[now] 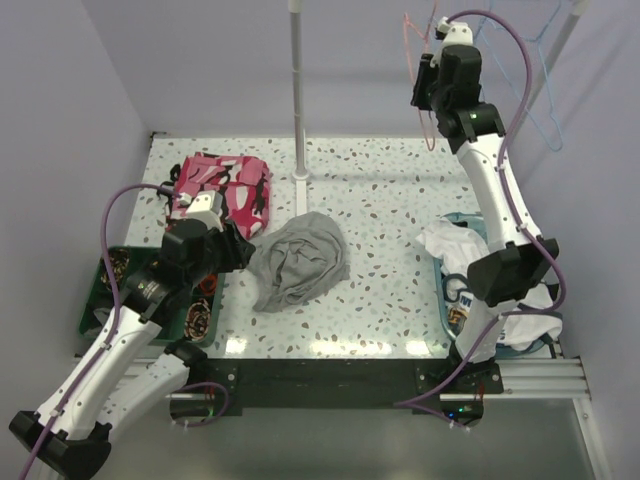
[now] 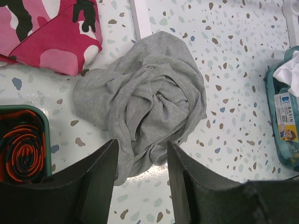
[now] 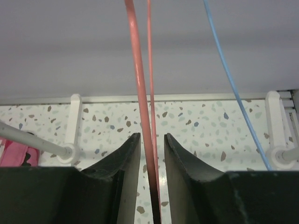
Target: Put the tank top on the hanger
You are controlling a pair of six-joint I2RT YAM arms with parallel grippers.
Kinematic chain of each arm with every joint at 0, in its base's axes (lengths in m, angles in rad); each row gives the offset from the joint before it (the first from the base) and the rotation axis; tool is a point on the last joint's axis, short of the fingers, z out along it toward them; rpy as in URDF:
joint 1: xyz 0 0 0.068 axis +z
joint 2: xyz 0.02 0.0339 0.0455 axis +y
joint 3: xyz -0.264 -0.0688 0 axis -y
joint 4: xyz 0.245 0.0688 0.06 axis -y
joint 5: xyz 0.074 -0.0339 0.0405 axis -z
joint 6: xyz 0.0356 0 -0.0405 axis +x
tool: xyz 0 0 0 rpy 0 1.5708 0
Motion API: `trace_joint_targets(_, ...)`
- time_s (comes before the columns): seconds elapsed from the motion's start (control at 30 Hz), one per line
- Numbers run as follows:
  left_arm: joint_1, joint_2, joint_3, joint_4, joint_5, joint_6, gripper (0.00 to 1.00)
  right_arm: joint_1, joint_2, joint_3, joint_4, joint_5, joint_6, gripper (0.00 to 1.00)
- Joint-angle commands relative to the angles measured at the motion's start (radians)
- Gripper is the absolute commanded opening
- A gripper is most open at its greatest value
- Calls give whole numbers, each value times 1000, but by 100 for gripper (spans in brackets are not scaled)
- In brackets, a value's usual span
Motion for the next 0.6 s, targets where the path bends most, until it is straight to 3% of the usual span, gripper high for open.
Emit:
trace_joint_targets(0.0,-5,-5,40,17,-6,23,51,16,-78,-58,113,65,9,31)
trace_joint_targets(0.03,-5,-5,41,17,-4,23,51,15,-72,-40,98,68,9,26)
trace_joint_targets(0.1,-5,-2,41,17,-4,25,51,16,-61,-24,93,67,12,25)
trace_joint_targets(0.23,-5,-7,38,17,-7,23,51,15,-46,33,89,64,15,32)
trace_joint_targets(0.4,-5,-5,32,18,-9,22,51,16,-17,103,56,62,10,32)
trace_joint_targets(0.57,-5,-5,32,24,-7,23,51,16,13,157,23,53,12,21)
